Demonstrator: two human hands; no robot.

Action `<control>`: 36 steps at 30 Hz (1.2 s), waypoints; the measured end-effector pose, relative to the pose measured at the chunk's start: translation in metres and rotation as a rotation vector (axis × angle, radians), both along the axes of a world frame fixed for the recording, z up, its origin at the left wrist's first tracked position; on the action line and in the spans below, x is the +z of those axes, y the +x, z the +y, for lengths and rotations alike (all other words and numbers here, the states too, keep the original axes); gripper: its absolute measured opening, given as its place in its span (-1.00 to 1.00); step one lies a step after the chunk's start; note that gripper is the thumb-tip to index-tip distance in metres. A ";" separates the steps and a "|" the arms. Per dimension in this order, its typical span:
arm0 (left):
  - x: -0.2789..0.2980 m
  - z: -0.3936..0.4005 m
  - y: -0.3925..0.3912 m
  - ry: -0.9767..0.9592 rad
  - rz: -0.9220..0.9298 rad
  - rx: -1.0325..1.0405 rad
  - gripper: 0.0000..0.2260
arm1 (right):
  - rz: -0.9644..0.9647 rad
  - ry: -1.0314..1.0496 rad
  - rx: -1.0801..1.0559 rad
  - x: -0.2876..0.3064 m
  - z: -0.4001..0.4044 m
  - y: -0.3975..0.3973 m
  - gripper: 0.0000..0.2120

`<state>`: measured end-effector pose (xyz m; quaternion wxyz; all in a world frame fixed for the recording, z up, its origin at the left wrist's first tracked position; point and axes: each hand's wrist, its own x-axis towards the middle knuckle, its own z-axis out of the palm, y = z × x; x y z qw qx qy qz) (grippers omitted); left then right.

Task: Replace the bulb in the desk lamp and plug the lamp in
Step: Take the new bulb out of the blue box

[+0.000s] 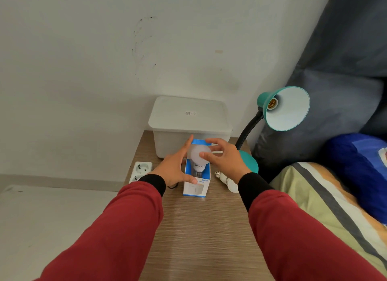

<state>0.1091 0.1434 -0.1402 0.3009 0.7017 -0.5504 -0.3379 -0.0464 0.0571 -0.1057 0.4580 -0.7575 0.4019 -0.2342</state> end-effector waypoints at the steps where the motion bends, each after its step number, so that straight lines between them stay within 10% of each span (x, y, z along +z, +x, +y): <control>1: 0.000 0.000 0.000 -0.002 0.003 0.003 0.13 | -0.029 0.006 -0.007 0.002 0.000 -0.002 -0.54; 18: 0.000 0.010 -0.014 -0.082 -0.093 0.075 -0.09 | -0.514 0.348 -0.179 0.022 0.006 -0.025 -0.80; 28: -0.001 0.019 -0.019 -0.120 -0.382 -0.004 -0.69 | -0.577 0.335 -0.267 0.012 0.021 -0.025 -0.64; 36: -0.001 0.014 -0.016 -0.061 -0.342 0.013 -0.73 | -0.536 0.348 -0.280 0.001 0.017 -0.021 -0.52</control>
